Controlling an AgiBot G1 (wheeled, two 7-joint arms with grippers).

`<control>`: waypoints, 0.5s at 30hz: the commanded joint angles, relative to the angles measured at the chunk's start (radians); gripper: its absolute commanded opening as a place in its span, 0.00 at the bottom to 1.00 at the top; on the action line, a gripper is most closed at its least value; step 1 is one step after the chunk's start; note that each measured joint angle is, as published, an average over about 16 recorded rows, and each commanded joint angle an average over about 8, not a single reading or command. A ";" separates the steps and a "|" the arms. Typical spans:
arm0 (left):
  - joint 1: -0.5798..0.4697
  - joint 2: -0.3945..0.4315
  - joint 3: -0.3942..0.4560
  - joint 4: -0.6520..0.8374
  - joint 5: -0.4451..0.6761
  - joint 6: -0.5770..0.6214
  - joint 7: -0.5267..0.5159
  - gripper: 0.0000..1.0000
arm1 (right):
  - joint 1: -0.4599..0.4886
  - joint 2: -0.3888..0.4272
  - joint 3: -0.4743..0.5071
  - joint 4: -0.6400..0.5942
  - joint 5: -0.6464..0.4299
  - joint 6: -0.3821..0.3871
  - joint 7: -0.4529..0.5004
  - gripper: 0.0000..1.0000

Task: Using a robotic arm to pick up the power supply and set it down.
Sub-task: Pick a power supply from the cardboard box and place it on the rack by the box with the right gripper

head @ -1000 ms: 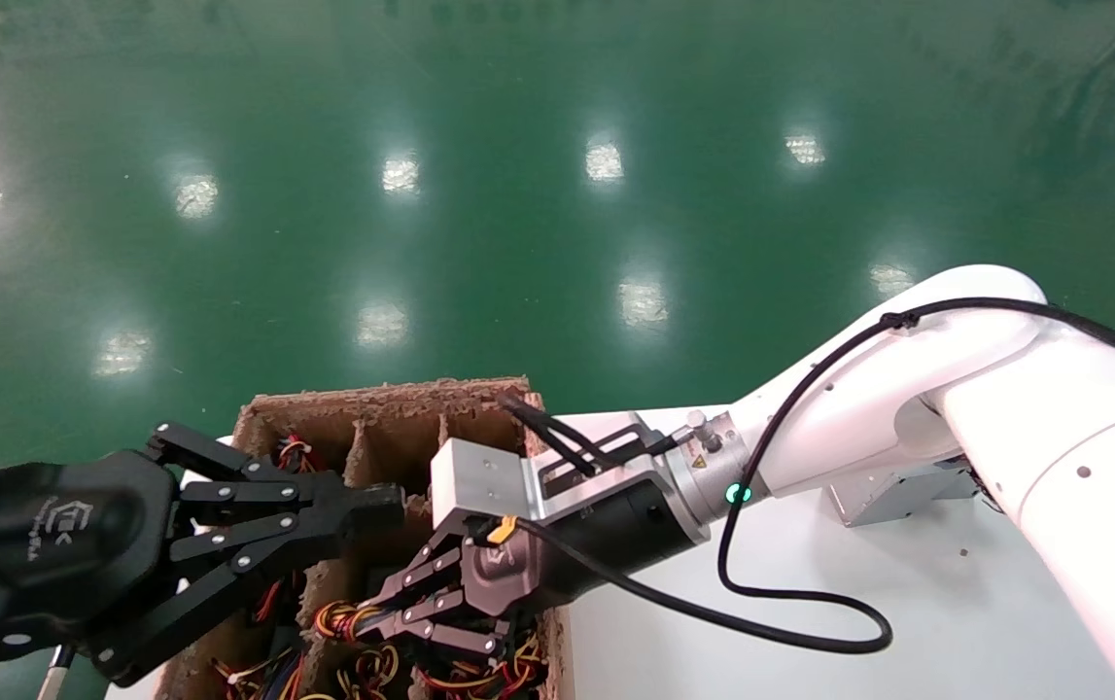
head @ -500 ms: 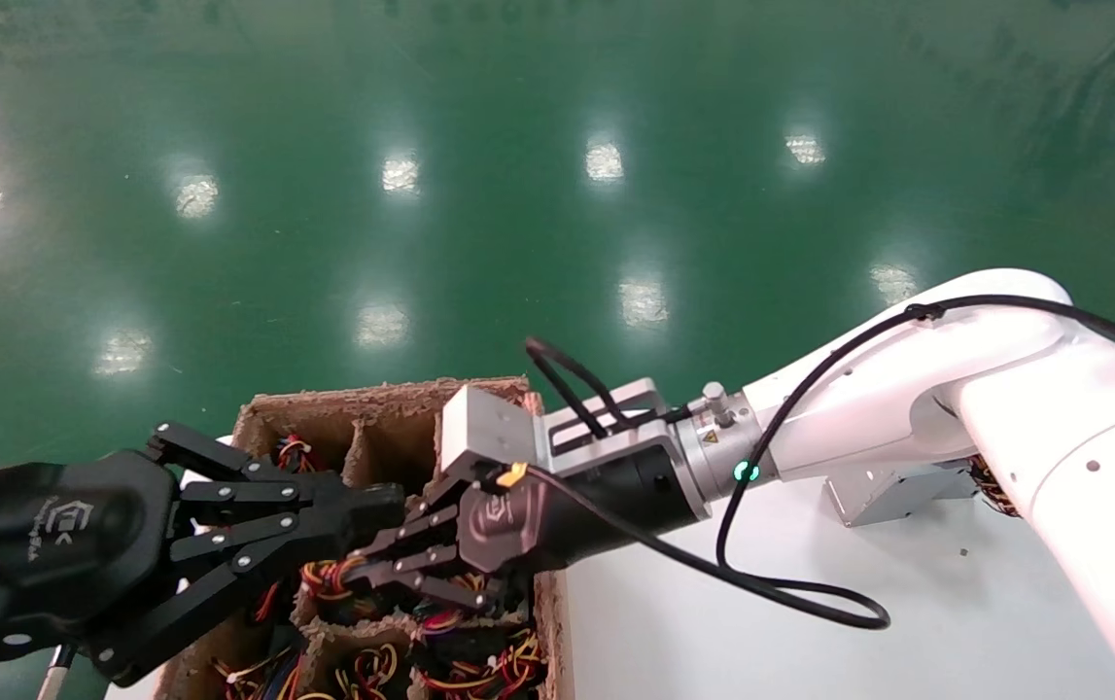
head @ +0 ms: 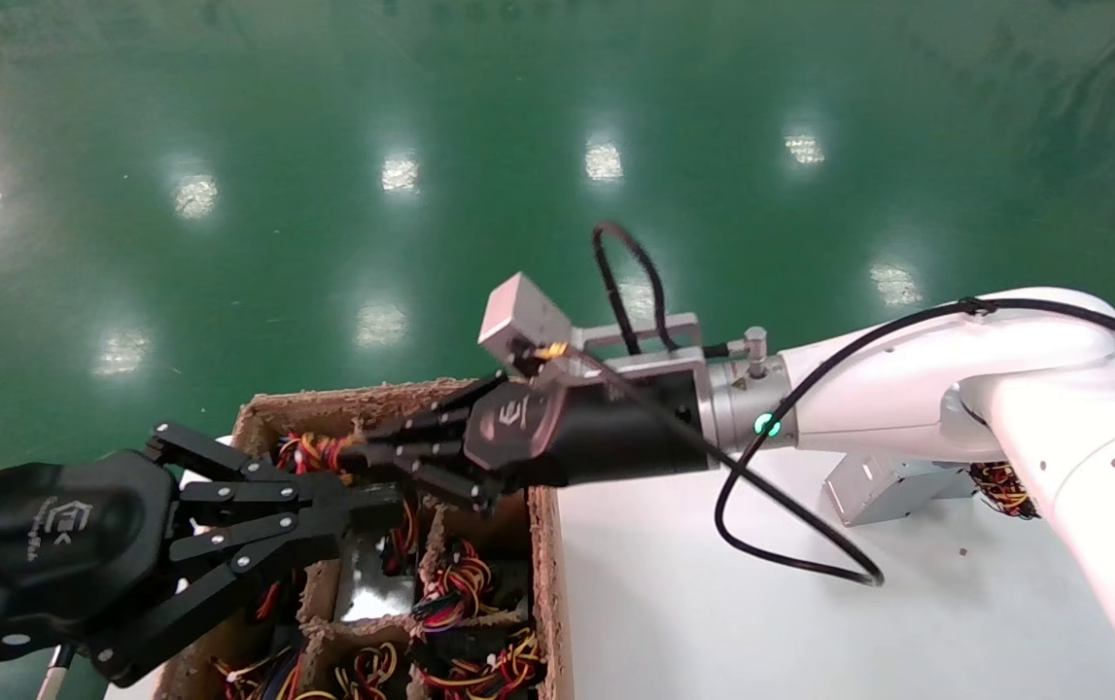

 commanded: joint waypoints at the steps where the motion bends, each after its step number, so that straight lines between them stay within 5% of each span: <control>1: 0.000 0.000 0.000 0.000 0.000 0.000 0.000 0.00 | -0.001 0.002 0.010 -0.015 0.019 0.001 0.003 0.00; 15: 0.000 0.000 0.000 0.000 0.000 0.000 0.000 0.00 | 0.000 0.031 0.138 0.000 0.231 -0.039 0.065 0.00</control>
